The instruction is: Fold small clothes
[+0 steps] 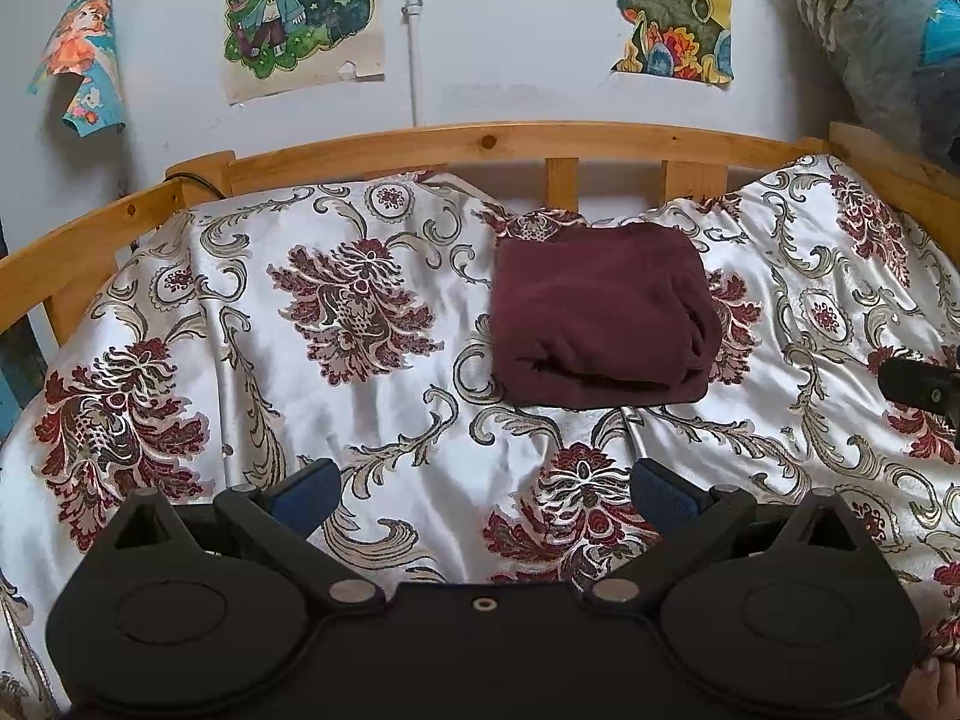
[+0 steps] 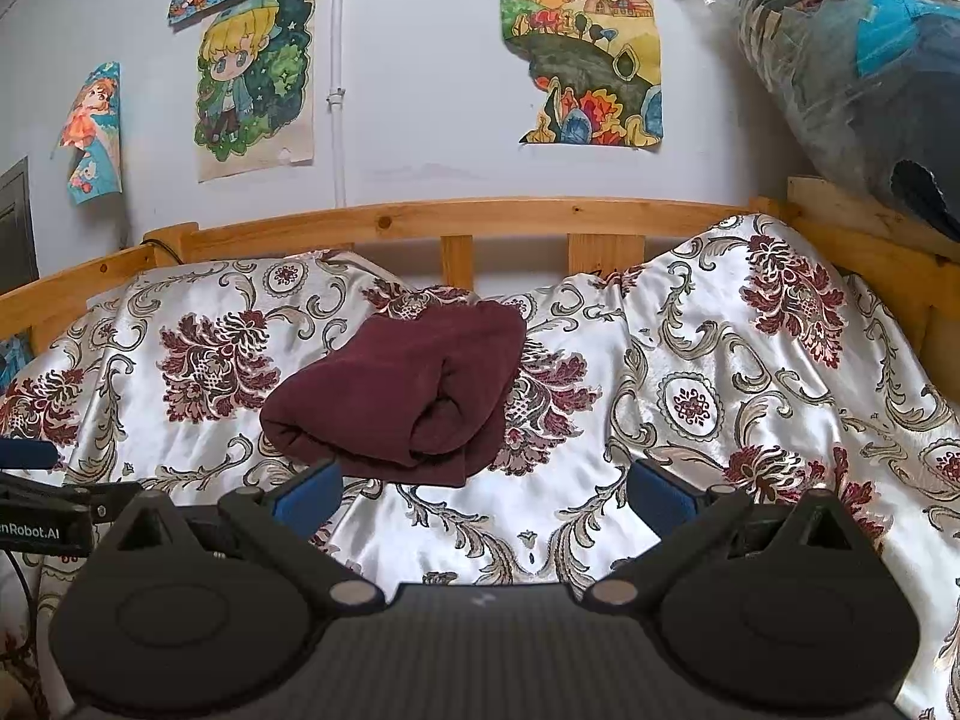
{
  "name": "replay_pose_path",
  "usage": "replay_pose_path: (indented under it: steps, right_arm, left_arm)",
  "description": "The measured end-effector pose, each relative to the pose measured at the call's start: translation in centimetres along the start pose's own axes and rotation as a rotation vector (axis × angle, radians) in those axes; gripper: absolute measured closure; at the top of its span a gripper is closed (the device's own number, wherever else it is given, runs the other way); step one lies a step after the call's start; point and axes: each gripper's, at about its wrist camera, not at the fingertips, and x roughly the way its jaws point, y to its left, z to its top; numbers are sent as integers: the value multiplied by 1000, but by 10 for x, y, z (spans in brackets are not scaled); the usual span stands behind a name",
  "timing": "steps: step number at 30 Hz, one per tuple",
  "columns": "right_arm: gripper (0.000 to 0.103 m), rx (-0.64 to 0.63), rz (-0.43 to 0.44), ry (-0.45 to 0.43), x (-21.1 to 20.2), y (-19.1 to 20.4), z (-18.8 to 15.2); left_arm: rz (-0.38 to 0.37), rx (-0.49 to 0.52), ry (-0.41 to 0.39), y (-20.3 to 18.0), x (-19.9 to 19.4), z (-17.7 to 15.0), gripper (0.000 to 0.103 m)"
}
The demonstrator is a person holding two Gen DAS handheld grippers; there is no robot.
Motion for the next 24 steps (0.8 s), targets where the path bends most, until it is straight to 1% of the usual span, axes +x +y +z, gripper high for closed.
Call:
replay_pose_path:
  steps: [18,24]
  right_arm:
    - [0,12,-5,13,2,-1,-1]
    - [0,22,-12,32,4,-1,-3]
  left_arm:
    - [-3,6,9,0,1,-1,1]
    - [3,4,15,0,2,-1,1]
